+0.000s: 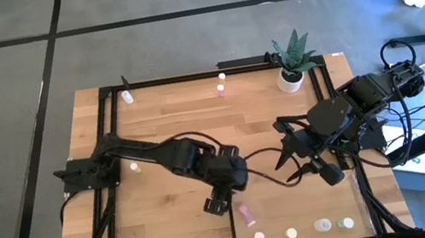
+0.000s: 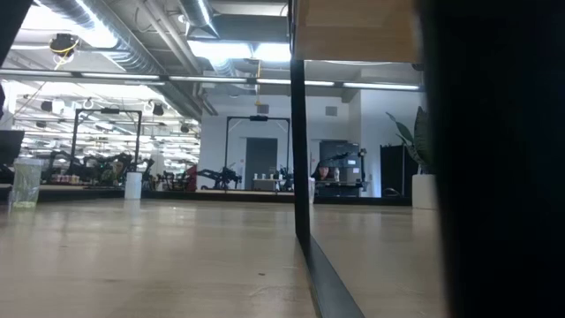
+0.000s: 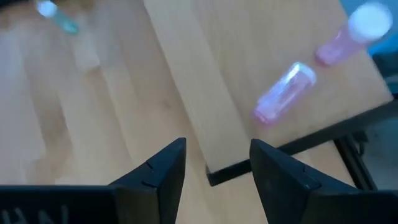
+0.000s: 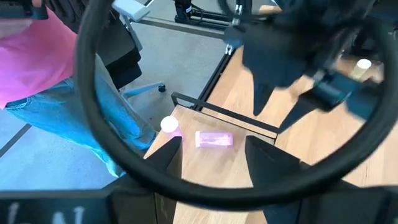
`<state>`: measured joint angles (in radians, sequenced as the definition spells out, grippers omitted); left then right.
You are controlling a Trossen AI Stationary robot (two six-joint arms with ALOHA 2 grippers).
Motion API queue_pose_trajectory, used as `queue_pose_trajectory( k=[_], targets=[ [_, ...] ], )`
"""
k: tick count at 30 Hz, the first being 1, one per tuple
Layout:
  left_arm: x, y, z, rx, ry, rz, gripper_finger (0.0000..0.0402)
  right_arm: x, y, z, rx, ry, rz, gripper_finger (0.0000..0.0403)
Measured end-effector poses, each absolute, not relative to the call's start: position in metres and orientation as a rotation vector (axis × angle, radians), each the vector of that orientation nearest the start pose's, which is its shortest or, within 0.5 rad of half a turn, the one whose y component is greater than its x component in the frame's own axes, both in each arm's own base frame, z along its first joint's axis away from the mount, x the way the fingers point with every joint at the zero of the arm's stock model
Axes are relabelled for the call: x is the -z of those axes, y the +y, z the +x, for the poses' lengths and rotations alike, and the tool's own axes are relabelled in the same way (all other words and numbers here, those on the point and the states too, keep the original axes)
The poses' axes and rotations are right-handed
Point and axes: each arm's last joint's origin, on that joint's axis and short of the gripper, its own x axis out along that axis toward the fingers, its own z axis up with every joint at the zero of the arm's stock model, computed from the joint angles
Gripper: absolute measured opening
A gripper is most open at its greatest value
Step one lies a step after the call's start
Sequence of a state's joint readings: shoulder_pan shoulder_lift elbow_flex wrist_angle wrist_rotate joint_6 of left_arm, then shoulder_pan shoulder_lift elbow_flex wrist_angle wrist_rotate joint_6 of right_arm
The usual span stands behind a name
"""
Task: Pick and place medicine bottles onto shelf by color
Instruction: Put the bottom pink pill bottle on the shelf aligned with the other pink pill bottle
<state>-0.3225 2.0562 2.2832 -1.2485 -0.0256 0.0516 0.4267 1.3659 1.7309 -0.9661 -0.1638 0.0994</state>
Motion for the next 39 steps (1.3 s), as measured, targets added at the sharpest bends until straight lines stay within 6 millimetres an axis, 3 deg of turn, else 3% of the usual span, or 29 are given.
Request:
queue_pose_trajectory(
  k=[8, 11, 18, 39],
  targets=[
    [-0.4, -0.13, 0.374, 0.293, 0.926, 0.231, 0.017, -0.452, 0.109, 0.229, -0.543, 0.624, 0.018, 0.0178],
    [-0.402, -0.133, 0.373, 0.313, 0.905, 0.258, 0.017, -0.452, 0.109, 0.229, -0.545, 0.624, 0.015, 0.0178],
    [-0.396, -0.14, 0.379, 0.393, 0.88, 0.349, 0.017, -0.451, 0.109, 0.229, -0.545, 0.626, 0.016, 0.0178],
    [-0.37, -0.153, 0.403, 0.544, 0.862, 0.362, 0.017, -0.451, 0.109, 0.229, -0.548, 0.627, 0.017, 0.0178]
  ],
)
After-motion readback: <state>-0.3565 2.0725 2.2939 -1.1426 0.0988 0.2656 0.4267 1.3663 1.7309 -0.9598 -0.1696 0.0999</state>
